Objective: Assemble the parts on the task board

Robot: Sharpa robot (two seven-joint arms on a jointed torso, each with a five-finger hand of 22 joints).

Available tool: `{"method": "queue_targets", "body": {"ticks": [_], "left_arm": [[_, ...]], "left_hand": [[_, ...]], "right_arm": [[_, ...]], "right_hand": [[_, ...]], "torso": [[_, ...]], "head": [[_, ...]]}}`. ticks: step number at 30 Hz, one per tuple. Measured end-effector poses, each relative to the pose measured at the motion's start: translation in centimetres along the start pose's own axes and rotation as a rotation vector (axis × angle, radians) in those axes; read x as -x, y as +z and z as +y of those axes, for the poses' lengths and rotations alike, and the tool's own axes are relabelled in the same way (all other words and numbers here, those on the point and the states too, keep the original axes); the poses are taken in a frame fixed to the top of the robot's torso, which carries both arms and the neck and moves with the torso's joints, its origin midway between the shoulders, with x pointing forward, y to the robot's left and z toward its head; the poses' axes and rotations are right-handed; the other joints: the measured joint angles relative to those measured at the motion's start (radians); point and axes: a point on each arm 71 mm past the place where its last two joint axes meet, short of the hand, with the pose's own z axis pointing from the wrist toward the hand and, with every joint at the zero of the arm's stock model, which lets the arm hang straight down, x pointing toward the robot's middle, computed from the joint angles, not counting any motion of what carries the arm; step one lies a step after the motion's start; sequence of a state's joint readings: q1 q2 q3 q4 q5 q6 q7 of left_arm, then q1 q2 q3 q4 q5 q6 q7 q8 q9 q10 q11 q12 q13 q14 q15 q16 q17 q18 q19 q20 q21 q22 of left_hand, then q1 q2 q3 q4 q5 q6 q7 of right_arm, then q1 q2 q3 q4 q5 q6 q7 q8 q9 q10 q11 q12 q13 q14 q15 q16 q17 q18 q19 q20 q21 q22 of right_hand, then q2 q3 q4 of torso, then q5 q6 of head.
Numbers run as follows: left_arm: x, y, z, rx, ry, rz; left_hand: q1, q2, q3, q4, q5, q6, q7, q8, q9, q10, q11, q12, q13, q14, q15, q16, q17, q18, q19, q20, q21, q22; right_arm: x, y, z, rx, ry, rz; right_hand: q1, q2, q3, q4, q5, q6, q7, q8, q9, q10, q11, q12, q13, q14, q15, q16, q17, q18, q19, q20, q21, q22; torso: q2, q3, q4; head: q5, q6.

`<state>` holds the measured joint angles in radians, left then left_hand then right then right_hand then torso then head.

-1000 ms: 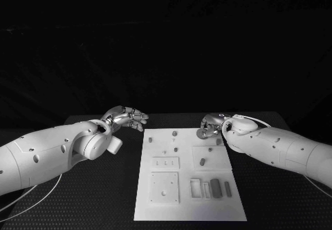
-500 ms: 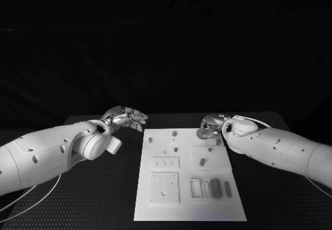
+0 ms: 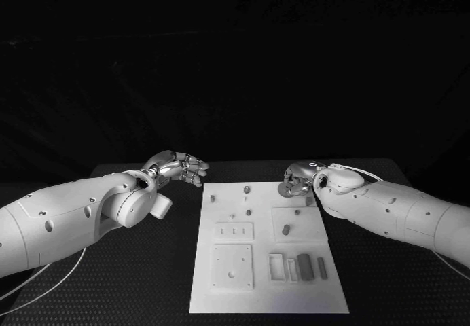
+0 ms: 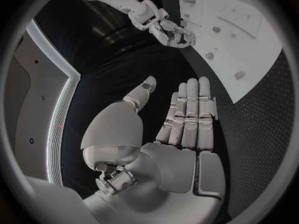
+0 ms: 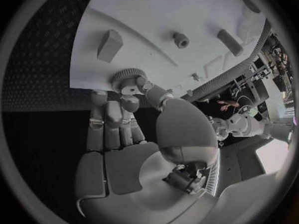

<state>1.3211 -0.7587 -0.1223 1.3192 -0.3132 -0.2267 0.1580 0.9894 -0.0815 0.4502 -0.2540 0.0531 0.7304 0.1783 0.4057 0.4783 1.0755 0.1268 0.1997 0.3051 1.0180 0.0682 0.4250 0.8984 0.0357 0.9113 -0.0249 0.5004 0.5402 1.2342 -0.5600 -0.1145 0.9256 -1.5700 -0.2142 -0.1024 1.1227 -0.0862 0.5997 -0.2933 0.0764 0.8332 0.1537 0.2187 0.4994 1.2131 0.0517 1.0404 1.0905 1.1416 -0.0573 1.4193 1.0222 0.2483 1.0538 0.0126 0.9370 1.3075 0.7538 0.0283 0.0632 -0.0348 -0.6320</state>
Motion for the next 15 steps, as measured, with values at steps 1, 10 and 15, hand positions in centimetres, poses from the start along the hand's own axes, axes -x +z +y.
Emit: {"method": "queue_targets", "body": {"ticks": [1, 10, 15], "left_arm": [[0.01, -0.01, 0.00, 0.000, 0.000, 0.000], [0.04, -0.02, 0.02, 0.001, 0.000, -0.001], [0.05, -0.03, 0.02, 0.001, 0.000, -0.001]], "left_hand": [[0.000, 0.000, 0.000, 0.000, 0.000, 0.000, 0.000, 0.000, 0.000, 0.000, 0.000, 0.000, 0.000, 0.000, 0.000, 0.000, 0.000, 0.000, 0.000, 0.000, 0.000, 0.000], [0.000, 0.000, 0.000, 0.000, 0.000, 0.000, 0.000, 0.000, 0.001, 0.000, 0.000, 0.000, 0.001, 0.000, 0.000, 0.000, 0.000, 0.000, 0.000, 0.000, 0.000, 0.000], [0.000, 0.000, 0.000, 0.000, 0.000, 0.000, 0.000, 0.000, 0.001, 0.000, 0.000, 0.000, 0.001, 0.000, 0.000, 0.000, 0.000, 0.000, 0.000, 0.000, 0.000, 0.001]], "right_arm": [[0.00, 0.00, 0.01, 0.000, 0.000, -0.001], [0.02, -0.01, 0.15, 0.003, -0.001, -0.014], [-0.02, -0.08, 0.40, 0.007, -0.005, -0.029]], "right_hand": [[0.003, 0.004, -0.001, -0.001, 0.000, 0.007, -0.002, 0.005, 0.001, 0.000, -0.001, 0.002, 0.000, -0.002, -0.001, 0.001, 0.000, 0.000, 0.000, 0.000, 0.000, 0.000], [-0.007, 0.045, -0.008, 0.001, -0.003, 0.039, -0.020, 0.027, 0.002, 0.015, -0.029, 0.004, -0.004, 0.007, -0.021, 0.005, -0.004, 0.002, 0.000, 0.000, 0.006, 0.000], [-0.005, 0.054, -0.009, -0.001, 0.001, 0.040, -0.020, 0.027, 0.002, 0.022, -0.036, 0.004, -0.006, 0.018, -0.032, 0.009, -0.001, 0.007, 0.002, -0.002, 0.010, 0.000]], "torso": [[0.000, 0.0000, 0.0000], [0.000, 0.0001, 0.0000], [0.000, 0.0001, -0.0001]], "head": [[0.000, 0.000], [0.001, 0.001], [0.001, 0.002]]}}
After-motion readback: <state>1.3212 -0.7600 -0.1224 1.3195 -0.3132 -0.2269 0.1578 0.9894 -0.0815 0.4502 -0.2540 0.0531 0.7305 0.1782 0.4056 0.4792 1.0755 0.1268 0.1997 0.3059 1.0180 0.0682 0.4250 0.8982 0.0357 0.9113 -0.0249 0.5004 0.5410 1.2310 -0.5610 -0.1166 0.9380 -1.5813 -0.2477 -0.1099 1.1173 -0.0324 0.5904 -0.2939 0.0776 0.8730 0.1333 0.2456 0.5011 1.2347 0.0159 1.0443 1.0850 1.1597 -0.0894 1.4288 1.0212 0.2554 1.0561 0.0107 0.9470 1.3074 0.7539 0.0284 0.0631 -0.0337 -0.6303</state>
